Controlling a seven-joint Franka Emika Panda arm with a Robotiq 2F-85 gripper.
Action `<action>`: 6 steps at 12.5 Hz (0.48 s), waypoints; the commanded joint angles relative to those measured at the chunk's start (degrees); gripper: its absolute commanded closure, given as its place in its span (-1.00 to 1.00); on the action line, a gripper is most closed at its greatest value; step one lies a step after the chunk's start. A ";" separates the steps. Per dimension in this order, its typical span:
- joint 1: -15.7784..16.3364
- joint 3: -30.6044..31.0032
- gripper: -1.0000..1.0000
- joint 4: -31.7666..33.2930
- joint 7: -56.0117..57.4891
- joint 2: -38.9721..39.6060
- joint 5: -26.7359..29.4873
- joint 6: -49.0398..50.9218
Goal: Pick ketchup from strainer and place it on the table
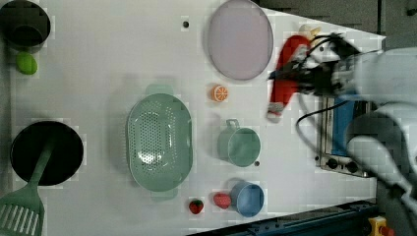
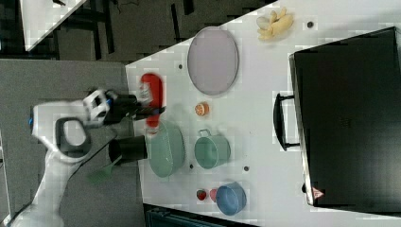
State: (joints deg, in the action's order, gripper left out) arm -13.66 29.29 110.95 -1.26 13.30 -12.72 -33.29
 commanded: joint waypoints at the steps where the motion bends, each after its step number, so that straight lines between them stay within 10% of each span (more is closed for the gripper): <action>1: -3.99 -3.91 -0.21 -0.24 10.66 -0.79 -0.08 -0.06; 6: -7.32 -7.79 -0.21 6.96 20.90 -2.43 -0.02 -6.45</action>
State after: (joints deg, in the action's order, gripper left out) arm -23.84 18.65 115.49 14.34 12.19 -12.82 -39.50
